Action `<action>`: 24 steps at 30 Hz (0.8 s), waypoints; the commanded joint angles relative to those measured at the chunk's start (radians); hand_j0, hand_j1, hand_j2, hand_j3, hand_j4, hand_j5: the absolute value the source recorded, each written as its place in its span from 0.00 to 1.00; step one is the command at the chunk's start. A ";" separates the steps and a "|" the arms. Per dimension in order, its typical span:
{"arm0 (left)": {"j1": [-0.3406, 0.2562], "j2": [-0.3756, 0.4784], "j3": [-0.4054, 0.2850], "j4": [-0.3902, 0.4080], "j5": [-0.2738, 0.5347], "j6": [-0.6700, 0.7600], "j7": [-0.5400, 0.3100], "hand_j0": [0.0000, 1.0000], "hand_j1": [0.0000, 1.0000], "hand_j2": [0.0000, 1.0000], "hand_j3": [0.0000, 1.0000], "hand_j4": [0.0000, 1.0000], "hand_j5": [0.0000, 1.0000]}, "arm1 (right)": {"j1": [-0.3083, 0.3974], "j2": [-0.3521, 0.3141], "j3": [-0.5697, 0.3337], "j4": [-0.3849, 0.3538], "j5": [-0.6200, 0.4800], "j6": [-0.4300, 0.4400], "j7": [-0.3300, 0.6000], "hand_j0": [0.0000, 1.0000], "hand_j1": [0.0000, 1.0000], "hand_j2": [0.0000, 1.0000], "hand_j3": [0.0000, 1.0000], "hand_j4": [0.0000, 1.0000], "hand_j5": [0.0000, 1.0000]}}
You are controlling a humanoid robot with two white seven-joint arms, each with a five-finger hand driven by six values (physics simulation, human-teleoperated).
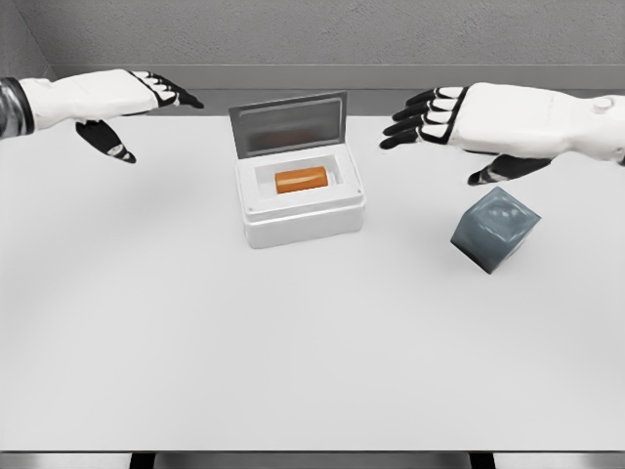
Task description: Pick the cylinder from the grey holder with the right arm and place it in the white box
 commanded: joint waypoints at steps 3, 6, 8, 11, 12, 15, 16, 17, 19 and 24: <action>-0.015 -0.046 0.002 0.043 -0.029 0.003 0.000 1.00 1.00 1.00 1.00 1.00 1.00 | 0.074 -0.013 -0.173 -0.024 -0.289 0.004 -0.001 0.99 0.99 0.99 0.99 0.99 0.99; -0.017 -0.068 0.002 0.052 -0.046 0.003 0.000 1.00 1.00 1.00 1.00 1.00 1.00 | 0.199 0.024 -0.179 -0.038 -0.367 0.004 -0.001 1.00 1.00 1.00 1.00 1.00 1.00; -0.018 -0.088 0.002 0.077 -0.064 0.003 0.000 1.00 1.00 1.00 1.00 1.00 1.00 | 0.297 0.052 -0.239 -0.043 -0.432 0.004 -0.001 1.00 1.00 1.00 1.00 1.00 1.00; -0.025 -0.099 0.003 0.083 -0.068 0.003 0.000 1.00 1.00 1.00 1.00 1.00 1.00 | 0.410 0.113 -0.313 -0.040 -0.432 0.004 -0.001 1.00 1.00 1.00 1.00 1.00 1.00; -0.026 -0.099 0.003 0.085 -0.068 0.003 0.000 1.00 1.00 1.00 1.00 1.00 1.00 | 0.468 0.110 -0.359 -0.043 -0.426 0.004 -0.001 1.00 1.00 1.00 1.00 1.00 1.00; -0.035 -0.106 0.003 0.082 -0.069 0.003 0.000 1.00 1.00 1.00 1.00 1.00 1.00 | 0.632 0.153 -0.489 -0.043 -0.423 0.004 -0.001 1.00 1.00 1.00 1.00 1.00 1.00; -0.035 -0.109 0.003 0.082 -0.089 0.003 0.000 1.00 1.00 1.00 1.00 1.00 1.00 | 0.655 0.165 -0.491 -0.040 -0.412 0.004 -0.001 1.00 1.00 1.00 1.00 1.00 1.00; -0.035 -0.122 0.003 0.085 -0.095 0.003 0.000 1.00 1.00 1.00 1.00 1.00 1.00 | 0.666 0.181 -0.491 -0.038 -0.407 0.004 -0.001 1.00 1.00 1.00 1.00 1.00 1.00; -0.034 -0.131 0.000 0.085 -0.097 0.003 0.000 1.00 1.00 1.00 1.00 1.00 1.00 | 0.692 0.205 -0.491 -0.037 -0.406 0.004 -0.001 1.00 1.00 1.00 1.00 1.00 1.00; -0.032 -0.137 0.002 0.108 -0.111 0.003 0.000 1.00 1.00 1.00 1.00 1.00 1.00 | 0.727 0.222 -0.502 -0.037 -0.366 0.004 -0.001 1.00 1.00 1.00 1.00 1.00 1.00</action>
